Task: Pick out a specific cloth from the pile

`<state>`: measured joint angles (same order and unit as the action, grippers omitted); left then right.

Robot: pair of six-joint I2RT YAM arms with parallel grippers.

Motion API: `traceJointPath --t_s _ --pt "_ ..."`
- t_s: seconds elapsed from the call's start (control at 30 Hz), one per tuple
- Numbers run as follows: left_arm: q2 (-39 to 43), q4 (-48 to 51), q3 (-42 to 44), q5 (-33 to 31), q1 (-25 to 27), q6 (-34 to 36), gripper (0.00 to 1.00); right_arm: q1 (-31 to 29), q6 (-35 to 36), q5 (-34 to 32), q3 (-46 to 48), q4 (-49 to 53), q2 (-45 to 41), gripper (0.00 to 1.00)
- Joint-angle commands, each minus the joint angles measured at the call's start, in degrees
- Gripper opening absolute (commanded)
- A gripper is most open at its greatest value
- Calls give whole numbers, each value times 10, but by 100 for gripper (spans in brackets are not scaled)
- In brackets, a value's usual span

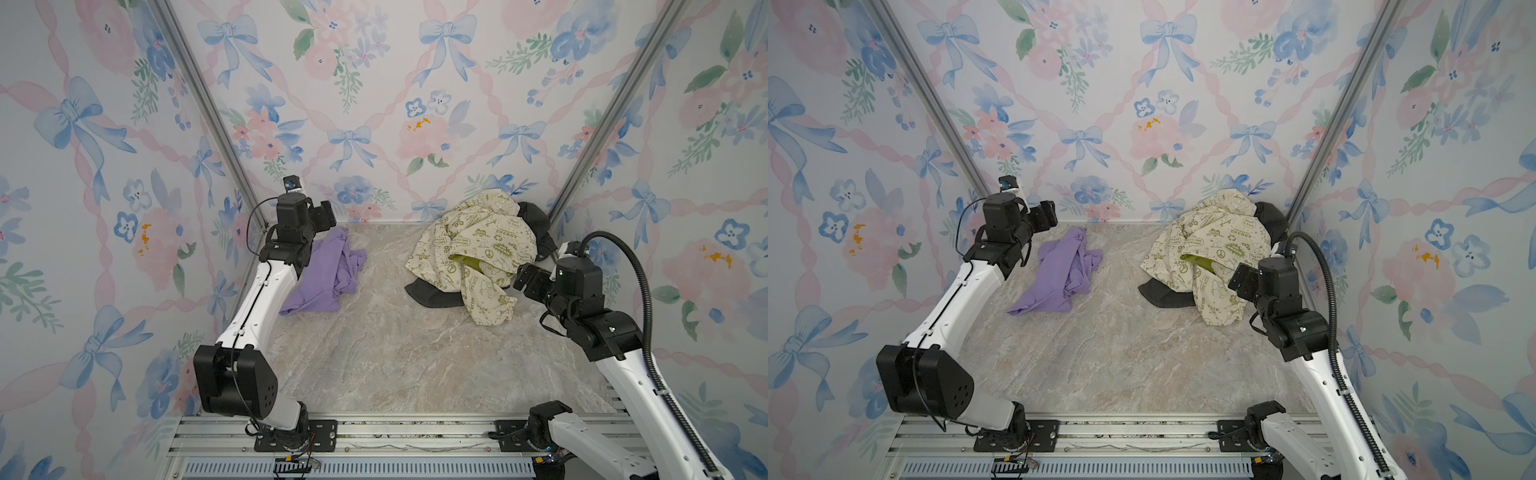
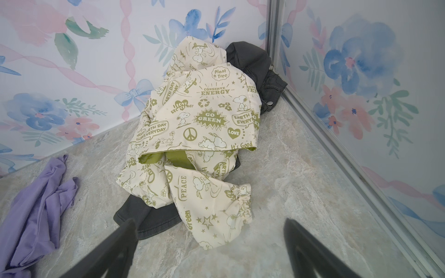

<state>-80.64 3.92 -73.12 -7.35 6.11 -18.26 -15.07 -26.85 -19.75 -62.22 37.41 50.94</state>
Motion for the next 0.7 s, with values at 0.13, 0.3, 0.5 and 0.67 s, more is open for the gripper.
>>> traceJointPath --t_s 0.13,0.3,0.5,0.67 --pt "187 -182 280 -54 13 -1 98 2 48 5 61 -28 -47 97" --pt "242 -256 409 -81 11 16 98 3 81 -19 137 -70 -87 97" --pt "245 -337 502 -139 -2 59 98 5 150 -43 254 -178 -117 97" --pt "188 -425 552 -125 -43 49 98 15 217 -26 364 -310 -93 97"
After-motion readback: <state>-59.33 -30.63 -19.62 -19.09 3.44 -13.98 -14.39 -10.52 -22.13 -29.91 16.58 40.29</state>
